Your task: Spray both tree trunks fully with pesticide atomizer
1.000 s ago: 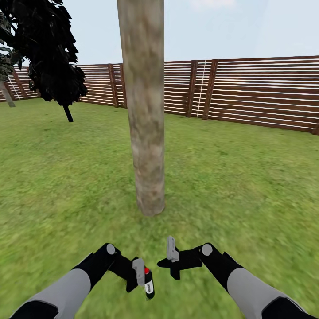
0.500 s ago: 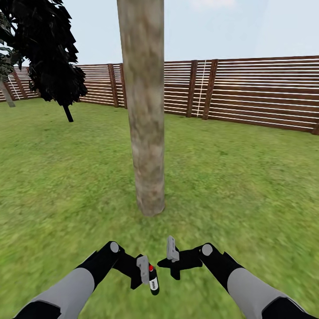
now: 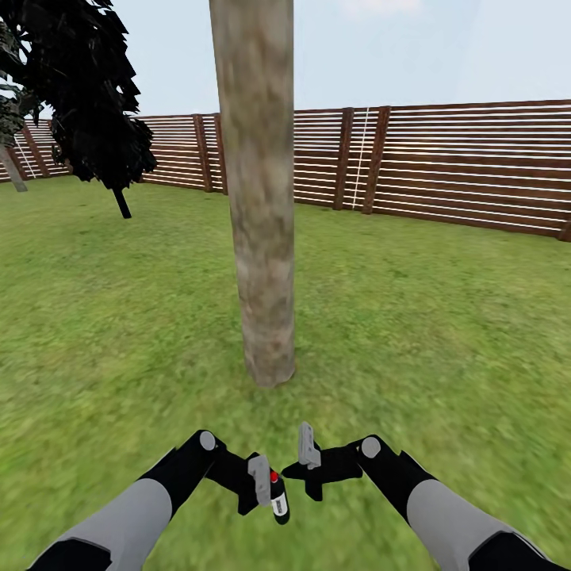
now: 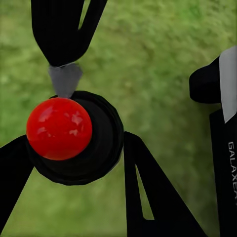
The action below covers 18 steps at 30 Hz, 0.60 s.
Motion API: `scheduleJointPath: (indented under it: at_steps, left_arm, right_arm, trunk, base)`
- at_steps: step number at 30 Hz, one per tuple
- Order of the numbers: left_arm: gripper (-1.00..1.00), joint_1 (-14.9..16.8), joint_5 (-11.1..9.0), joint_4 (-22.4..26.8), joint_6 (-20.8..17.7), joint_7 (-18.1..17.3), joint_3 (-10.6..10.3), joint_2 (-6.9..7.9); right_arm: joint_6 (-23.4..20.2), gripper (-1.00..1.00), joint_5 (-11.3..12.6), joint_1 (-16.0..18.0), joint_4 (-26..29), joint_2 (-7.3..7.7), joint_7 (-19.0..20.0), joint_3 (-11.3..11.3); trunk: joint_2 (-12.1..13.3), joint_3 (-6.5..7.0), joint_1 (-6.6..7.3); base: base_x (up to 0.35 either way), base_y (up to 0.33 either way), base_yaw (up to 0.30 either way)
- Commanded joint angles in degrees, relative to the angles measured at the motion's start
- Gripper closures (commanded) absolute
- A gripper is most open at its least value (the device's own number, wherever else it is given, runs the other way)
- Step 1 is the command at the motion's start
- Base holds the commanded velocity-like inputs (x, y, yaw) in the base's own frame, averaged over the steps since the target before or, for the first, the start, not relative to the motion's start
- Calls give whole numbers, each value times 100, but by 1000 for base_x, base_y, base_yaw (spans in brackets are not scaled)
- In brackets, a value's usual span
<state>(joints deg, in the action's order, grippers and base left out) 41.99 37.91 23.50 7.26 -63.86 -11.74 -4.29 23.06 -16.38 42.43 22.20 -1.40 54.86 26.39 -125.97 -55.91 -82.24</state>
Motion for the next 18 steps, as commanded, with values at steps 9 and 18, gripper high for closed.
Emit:
scheduleJointPath:
  at_steps: [9, 18]
  left_arm:
    - [100, 2, 42, 6, 65, -4, 5, -2]
    - [100, 2, 65, -3, 59, 172, 20, 50]
  right_arm:
    - [23, 100, -41, 2, 5, 0, -1, -2]
    - [23, 100, -38, 2, 6, 0, -1, -2]
  trunk:
    - [-2, -5, 1]
    - [-2, -5, 1]
  base:
    - [0, 0, 0]
    - [0, 0, 0]
